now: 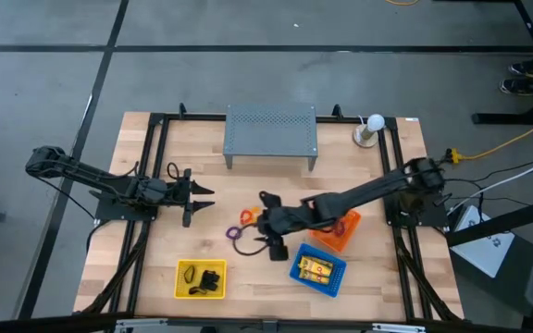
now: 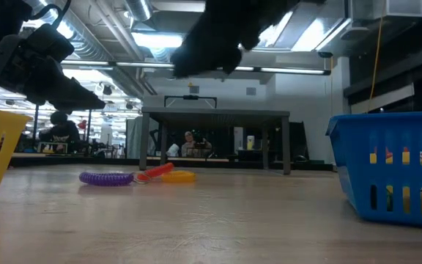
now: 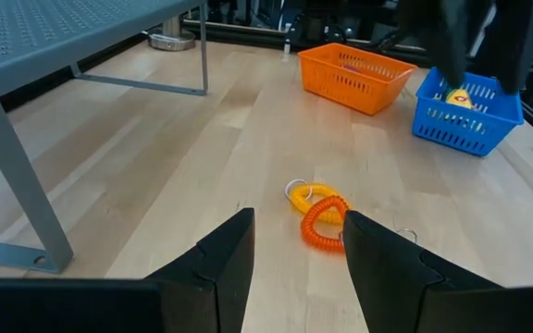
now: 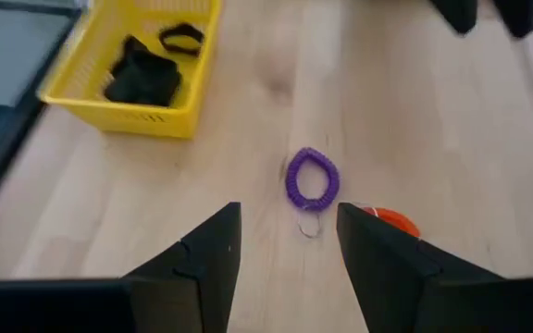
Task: Pick & Place Office Desk Supplies
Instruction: Put the violet spring keychain into the orange basket
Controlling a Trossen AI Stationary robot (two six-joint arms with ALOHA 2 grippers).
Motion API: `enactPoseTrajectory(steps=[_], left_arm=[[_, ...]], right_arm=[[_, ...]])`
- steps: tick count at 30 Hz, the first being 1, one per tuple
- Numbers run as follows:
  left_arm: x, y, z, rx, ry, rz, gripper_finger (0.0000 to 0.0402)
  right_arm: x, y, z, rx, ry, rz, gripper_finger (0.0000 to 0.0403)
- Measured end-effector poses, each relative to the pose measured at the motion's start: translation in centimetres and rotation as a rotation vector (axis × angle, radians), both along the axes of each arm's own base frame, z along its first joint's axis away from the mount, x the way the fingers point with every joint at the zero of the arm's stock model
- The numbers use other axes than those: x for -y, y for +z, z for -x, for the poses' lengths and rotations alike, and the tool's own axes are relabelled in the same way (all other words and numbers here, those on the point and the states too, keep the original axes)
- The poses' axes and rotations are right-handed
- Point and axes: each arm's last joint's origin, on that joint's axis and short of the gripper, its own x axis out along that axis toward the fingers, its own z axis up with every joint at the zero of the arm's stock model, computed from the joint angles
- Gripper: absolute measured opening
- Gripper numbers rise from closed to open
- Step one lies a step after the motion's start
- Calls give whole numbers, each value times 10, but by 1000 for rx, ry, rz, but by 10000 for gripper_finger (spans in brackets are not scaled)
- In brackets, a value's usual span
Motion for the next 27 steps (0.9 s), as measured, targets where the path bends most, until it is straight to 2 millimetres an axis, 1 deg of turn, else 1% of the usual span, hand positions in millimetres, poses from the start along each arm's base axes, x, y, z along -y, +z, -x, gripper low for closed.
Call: enactPoseTrajectory(steps=[6,14,21,27], left_arm=[[0,0,0,-1,0,0,161],[0,-1,0,-9,1,0,161],[0,-1,0,-8,2,3,161],[0,-1,0,-8,7,3,161]], right_arm=[[0,-19,-28,-33,28,-1,180],[4,-44,-50,-79,62,43,180],[5,-58,-57,-104,94,30,180],[8,-56,-59,-77,96,32,180]])
